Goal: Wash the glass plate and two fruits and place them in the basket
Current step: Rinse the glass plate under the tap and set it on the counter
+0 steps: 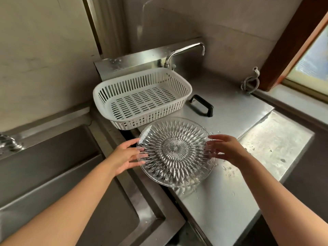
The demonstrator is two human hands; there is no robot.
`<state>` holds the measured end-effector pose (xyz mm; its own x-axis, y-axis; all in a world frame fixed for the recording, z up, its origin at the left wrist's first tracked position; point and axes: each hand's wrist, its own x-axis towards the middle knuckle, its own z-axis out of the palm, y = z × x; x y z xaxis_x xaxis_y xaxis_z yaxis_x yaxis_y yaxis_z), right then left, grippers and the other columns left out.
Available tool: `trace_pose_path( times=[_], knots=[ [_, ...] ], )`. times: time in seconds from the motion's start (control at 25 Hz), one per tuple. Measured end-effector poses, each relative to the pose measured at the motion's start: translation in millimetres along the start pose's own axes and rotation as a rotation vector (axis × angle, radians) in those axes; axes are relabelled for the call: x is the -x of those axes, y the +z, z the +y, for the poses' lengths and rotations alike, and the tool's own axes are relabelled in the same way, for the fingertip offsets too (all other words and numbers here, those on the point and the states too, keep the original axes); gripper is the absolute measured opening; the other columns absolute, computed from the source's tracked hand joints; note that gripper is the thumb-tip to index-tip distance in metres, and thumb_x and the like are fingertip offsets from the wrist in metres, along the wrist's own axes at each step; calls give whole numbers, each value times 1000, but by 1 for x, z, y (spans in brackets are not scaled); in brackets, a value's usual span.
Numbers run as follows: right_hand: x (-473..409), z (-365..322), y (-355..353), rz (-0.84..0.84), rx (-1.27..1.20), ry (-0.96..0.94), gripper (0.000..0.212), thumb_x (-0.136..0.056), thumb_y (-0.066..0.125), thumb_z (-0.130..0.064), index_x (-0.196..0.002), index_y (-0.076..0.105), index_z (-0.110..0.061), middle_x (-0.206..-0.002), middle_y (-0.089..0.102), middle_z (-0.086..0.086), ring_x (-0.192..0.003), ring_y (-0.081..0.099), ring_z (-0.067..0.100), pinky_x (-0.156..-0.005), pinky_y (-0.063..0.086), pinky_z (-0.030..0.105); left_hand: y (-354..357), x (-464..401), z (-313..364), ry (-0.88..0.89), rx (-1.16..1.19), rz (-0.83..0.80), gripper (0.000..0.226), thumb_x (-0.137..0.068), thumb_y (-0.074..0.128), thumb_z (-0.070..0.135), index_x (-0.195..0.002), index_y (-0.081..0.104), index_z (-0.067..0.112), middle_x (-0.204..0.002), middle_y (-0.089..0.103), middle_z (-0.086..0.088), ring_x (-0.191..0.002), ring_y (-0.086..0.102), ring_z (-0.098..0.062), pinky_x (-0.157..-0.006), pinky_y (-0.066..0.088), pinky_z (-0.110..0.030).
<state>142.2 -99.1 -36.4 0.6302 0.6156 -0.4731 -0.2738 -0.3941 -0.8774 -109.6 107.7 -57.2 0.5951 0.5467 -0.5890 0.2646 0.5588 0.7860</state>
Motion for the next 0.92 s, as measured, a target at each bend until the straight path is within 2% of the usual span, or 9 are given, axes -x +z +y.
trace_pose_path(
  times=[0.12, 0.24, 0.36, 0.44, 0.64, 0.8, 0.92],
  knots=[
    [2, -2, 3, 10, 40, -7, 32, -83, 54, 10, -113, 56, -1, -92, 66, 18, -68, 66, 23, -52, 59, 28, -1, 1, -1, -9, 52, 0, 56, -87, 52, -5, -137, 40, 17, -114, 62, -13, -95, 66, -27, -58, 61, -35],
    [8, -5, 6, 74, 104, -25, 35, -84, 55, 8, -119, 55, 2, -103, 63, 24, -75, 62, 28, -66, 57, 36, -4, 12, -1, -18, 126, -15, 63, -83, 61, 0, -139, 38, 17, -115, 62, -11, -102, 63, -27, -62, 61, -39],
    [14, -13, 4, 181, 113, -106, 38, -83, 53, 11, -120, 55, 4, -106, 61, 25, -79, 59, 28, -74, 55, 39, -8, 25, 8, 17, 109, 22, 58, -85, 60, 4, -138, 40, 19, -118, 61, -9, -105, 61, -27, -66, 59, -40],
    [23, -21, 6, 175, 103, -143, 38, -83, 55, 10, -121, 56, 1, -110, 62, 24, -87, 61, 28, -78, 53, 38, -10, 38, 19, 61, 84, 55, 56, -85, 61, 6, -136, 43, 20, -119, 60, -8, -106, 60, -26, -68, 57, -38],
    [52, -47, 53, -29, 89, -200, 35, -82, 60, 5, -116, 60, -5, -103, 67, 14, -82, 67, 18, -61, 58, 22, -26, 93, 51, 161, 2, 95, 53, -84, 63, 13, -133, 45, 24, -121, 61, -6, -105, 62, -21, -72, 56, -36],
    [81, -73, 136, -238, 152, -240, 38, -81, 62, 4, -117, 59, -6, -100, 65, 11, -80, 65, 18, -64, 58, 27, -63, 155, 62, 227, -80, 192, 50, -87, 60, 16, -133, 45, 25, -126, 58, -7, -103, 62, -18, -74, 54, -33],
    [105, -88, 216, -383, 253, -295, 39, -82, 58, 5, -120, 58, -4, -90, 59, 18, -77, 57, 20, -63, 51, 29, -108, 210, 59, 265, -79, 374, 48, -88, 59, 17, -133, 45, 25, -127, 57, -6, -106, 61, -21, -82, 53, -36]
  ],
)
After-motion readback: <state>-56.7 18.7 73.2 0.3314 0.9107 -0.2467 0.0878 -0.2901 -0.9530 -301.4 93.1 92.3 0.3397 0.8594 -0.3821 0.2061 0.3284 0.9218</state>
